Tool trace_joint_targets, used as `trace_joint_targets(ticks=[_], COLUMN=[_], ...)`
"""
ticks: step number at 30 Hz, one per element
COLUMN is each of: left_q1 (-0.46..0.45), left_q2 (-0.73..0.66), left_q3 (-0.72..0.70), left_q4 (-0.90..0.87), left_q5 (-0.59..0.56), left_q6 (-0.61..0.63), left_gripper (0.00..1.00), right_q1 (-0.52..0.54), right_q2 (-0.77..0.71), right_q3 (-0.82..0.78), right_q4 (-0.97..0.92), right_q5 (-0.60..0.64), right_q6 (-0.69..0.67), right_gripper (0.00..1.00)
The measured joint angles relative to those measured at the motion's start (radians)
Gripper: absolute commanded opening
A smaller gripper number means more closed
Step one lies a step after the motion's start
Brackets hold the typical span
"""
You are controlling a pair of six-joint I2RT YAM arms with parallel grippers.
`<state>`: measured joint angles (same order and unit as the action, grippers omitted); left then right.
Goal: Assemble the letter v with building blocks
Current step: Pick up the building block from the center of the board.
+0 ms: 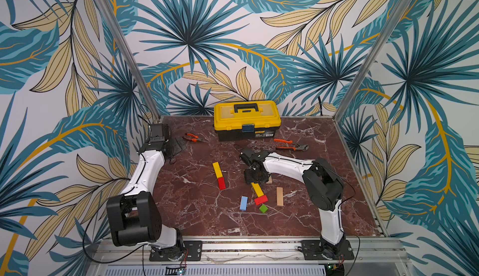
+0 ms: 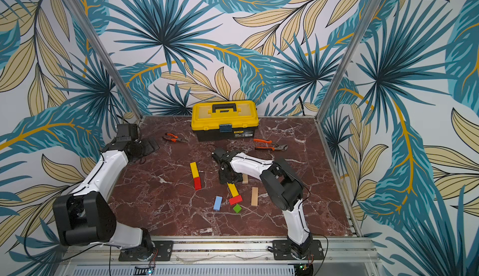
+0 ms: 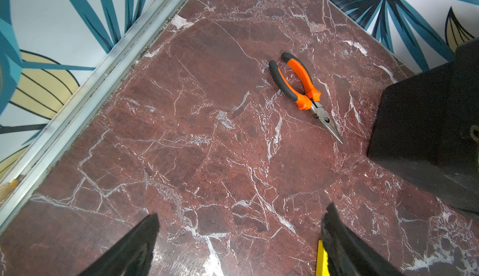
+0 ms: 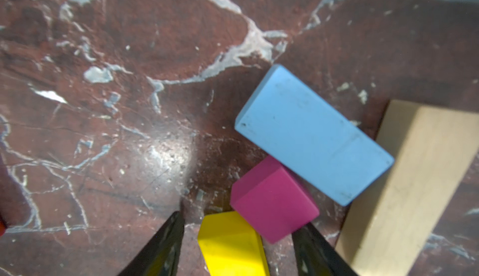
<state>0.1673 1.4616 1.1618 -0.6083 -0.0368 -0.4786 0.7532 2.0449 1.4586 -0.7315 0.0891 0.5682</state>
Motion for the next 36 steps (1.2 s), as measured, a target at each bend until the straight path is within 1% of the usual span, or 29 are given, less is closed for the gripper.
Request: trace_joint_targets(ticks=[12, 20, 27, 29, 36], left_q1=[0.000, 0.000, 0.000, 0.000, 0.000], left_q2=[0.000, 0.000, 0.000, 0.000, 0.009], left_q3=[0.000, 0.000, 0.000, 0.000, 0.000], left_q4=[0.000, 0.000, 0.000, 0.001, 0.014], left_q5=[0.000, 0.000, 0.004, 0.007, 0.050], left_q6=[0.000, 0.000, 0.000, 0.000, 0.015], left_gripper=[0.99, 0.99, 0.99, 0.99, 0.99], right_q1=[0.000, 0.005, 0.015, 0.016, 0.021], right_q2=[0.075, 0.089, 0.089, 0.089, 0.089], right_q3=[0.116, 0.138, 0.138, 0.138, 0.138], right_q4=[-0.014, -0.032, -0.055, -0.055, -0.057], right_q5=[0.007, 0.017, 0.048, 0.053, 0.076], right_q6=[-0.034, -0.046, -0.052, -0.052, -0.061], right_gripper=[0.67, 0.62, 0.51, 0.46, 0.34])
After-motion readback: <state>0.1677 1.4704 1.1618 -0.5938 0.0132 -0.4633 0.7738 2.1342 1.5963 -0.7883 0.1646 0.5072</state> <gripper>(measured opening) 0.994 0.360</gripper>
